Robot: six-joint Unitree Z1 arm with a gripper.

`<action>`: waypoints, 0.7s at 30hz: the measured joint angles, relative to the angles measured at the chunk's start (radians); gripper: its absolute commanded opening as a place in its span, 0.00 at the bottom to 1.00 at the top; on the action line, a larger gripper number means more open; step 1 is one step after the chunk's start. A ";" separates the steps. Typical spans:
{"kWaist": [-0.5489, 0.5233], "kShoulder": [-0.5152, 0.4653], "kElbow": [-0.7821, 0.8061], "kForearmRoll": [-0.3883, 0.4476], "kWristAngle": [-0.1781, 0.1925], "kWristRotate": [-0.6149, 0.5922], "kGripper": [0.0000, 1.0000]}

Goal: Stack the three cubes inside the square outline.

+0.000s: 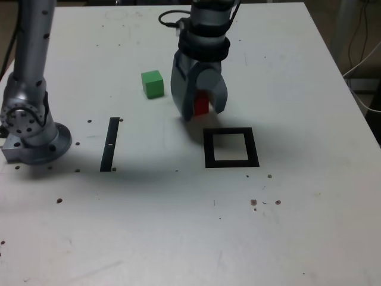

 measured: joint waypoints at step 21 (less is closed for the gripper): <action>-0.302 0.018 -0.138 0.076 -0.023 0.000 0.33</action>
